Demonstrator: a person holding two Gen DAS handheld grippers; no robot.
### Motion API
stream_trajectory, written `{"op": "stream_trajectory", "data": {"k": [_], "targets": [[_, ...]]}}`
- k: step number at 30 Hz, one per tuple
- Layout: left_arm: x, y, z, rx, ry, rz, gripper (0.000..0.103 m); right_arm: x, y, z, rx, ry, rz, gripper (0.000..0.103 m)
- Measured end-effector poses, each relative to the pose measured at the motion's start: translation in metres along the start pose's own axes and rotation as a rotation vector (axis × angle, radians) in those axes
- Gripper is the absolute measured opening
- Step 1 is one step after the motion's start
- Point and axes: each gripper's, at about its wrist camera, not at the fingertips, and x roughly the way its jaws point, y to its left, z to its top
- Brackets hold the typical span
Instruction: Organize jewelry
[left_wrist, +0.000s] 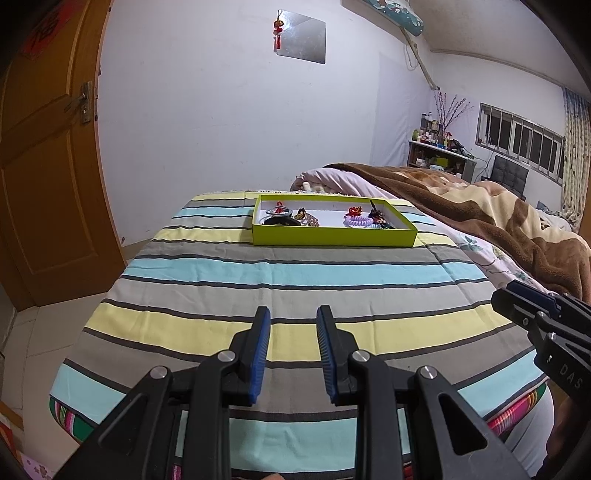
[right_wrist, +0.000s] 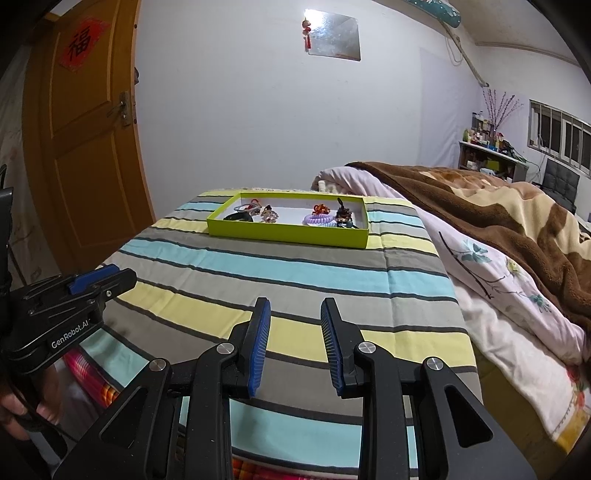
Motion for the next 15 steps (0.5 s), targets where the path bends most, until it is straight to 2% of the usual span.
{"op": "stream_trajectory", "data": {"k": [15], "targets": [[-0.0006, 0.0012, -0.0006, 0.002, -0.003, 0.0, 0.027, 0.0, -0.0001, -0.0001, 0.002, -0.001, -0.002, 0.029]]}}
